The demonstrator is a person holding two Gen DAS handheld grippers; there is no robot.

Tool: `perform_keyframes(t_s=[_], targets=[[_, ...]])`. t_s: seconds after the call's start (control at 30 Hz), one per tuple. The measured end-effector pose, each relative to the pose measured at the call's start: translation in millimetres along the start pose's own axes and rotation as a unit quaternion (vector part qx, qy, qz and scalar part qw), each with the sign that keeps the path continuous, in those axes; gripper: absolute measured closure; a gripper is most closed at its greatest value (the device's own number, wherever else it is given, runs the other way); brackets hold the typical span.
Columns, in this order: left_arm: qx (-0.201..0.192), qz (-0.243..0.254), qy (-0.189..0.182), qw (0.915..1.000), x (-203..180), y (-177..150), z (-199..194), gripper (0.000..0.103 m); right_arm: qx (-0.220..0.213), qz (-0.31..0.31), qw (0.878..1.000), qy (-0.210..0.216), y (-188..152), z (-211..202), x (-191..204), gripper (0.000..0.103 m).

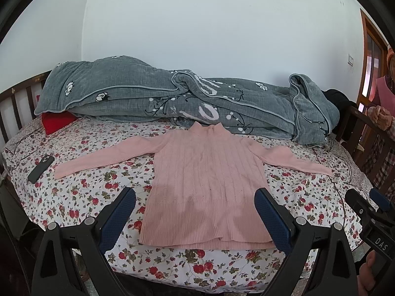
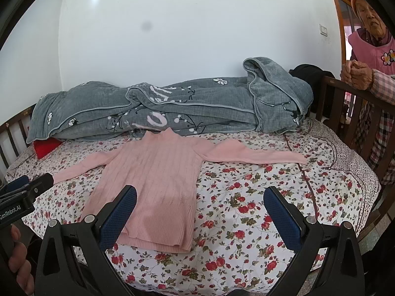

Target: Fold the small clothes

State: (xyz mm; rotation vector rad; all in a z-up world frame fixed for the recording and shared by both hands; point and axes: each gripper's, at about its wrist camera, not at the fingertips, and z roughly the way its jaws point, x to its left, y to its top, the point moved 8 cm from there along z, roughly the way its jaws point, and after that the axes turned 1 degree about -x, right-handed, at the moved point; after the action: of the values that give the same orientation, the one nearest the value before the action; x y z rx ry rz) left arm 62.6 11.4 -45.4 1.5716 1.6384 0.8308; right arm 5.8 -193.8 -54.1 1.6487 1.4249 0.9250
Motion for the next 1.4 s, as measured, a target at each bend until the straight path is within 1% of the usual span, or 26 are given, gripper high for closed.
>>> perform_keyframes(t_s=[0.47,0.63,0.73,0.83,0.9,1.0,1.1,1.17,1.2,1.23,1.27,1.33,1.4], targets=[[-0.004,0.001,0.0,1.0,-0.7,1.2,0.7,0.006,-0.002,-0.004,1.0,-0.002,-0.6,-1.4,1.7,0.002],[-0.007,0.003,0.008,0.9999,0.1,4.7,10.1,0.005,-0.004,-0.005,1.0,-0.002,-1.3,-0.7,1.7,0.002],[-0.009,-0.002,0.014,0.9999,12.3,0.9,15.7,0.006,-0.006,-0.01,1.0,-0.005,-1.8,5.1,2.7,0.002],[0.002,-0.017,0.021,0.9996,27.1,-4.5,35.3,0.006,-0.003,-0.014,1.0,-0.007,-5.4,16.8,4.6,0.002],[0.01,-0.026,0.029,0.9992,42.6,-11.8,50.5,0.006,0.004,-0.018,1.0,-0.008,-10.3,28.6,7.5,0.002],[0.024,-0.042,0.051,0.9975,73.6,-24.2,80.7,0.006,0.018,-0.028,0.999,-0.01,-19.5,50.6,12.3,0.002],[0.045,-0.082,0.064,0.9936,119.7,-38.4,110.5,0.006,0.032,-0.033,0.999,-0.005,-31.2,72.9,17.2,0.002],[0.055,-0.125,0.064,0.9885,157.3,-48.1,125.4,0.007,0.048,-0.029,0.998,0.001,-39.3,91.4,21.0,0.002],[0.061,-0.157,0.066,0.9834,180.1,-52.2,135.4,0.008,0.056,-0.025,0.998,0.004,-42.1,99.8,23.0,0.002],[0.062,-0.175,0.066,0.9803,195.6,-55.7,139.3,0.01,0.063,-0.021,0.998,0.008,-44.4,108.1,25.2,0.002],[0.065,-0.203,0.067,0.9747,217.2,-58.1,147.6,0.012,0.07,-0.016,0.997,0.015,-47.4,116.8,28.6,0.002],[0.066,-0.232,0.07,0.9678,250.0,-62.2,156.4,0.014,0.081,-0.01,0.996,0.027,-50.8,132.3,36.4,0.002],[0.065,-0.253,0.083,0.9619,282.6,-62.2,169.0,0.015,0.089,-0.011,0.995,0.034,-52.9,146.1,45.9,0.002]])
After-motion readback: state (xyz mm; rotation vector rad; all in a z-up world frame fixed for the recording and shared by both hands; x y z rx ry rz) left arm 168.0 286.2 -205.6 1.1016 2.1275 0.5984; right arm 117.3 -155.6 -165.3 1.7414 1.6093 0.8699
